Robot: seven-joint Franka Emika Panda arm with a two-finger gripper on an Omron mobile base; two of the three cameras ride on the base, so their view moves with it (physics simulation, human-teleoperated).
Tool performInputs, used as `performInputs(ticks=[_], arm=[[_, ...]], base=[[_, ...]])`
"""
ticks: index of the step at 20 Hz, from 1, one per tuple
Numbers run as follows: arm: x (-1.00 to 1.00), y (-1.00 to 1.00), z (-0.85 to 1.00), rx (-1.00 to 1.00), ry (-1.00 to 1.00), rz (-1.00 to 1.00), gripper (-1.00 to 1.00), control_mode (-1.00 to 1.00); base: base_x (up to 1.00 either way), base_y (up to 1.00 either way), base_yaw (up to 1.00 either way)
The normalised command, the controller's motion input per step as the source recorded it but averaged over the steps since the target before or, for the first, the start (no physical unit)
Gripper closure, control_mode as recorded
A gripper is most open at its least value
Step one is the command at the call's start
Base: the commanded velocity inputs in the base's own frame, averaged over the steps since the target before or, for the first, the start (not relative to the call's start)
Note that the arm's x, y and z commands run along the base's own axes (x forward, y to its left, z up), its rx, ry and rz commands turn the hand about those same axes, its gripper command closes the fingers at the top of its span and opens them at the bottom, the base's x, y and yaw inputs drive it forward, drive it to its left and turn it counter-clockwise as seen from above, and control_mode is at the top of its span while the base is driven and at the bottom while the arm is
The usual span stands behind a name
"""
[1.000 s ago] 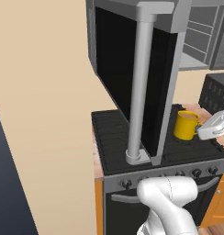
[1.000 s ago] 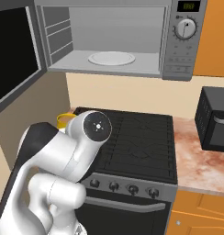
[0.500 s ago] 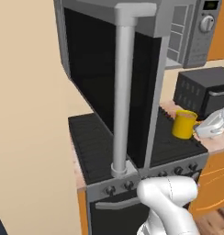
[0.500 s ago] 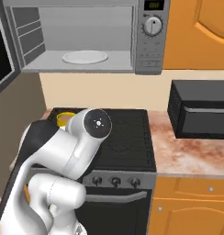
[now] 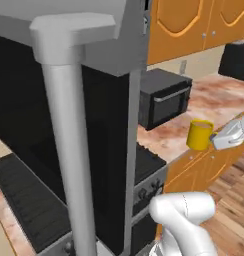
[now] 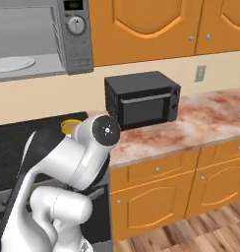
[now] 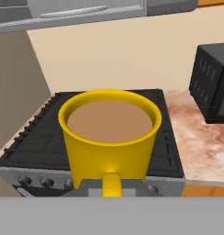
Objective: Pick the cup of tea, navigate to the dining table, and place it on the saucer.
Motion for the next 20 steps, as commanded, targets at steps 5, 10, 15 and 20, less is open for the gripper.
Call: performInputs(ticks=[5, 10, 15, 20], arm=[[0.0, 0.0, 0.0, 0.0, 0.0, 0.0, 1.0, 1.0], [0.0, 0.0, 0.0, 0.0, 0.0, 0.0, 1.0, 1.0], [0.0, 0.0, 0.0, 0.0, 0.0, 0.0, 1.0, 1.0], [0.0, 0.0, 0.0, 0.0, 0.0, 0.0, 1.0, 1.0]], base=[[0.05, -0.38, -0.76], [0.18, -0.51, -0.7], [0.35, -0.48, -0.65], [0.75, -0.39, -0.54]])
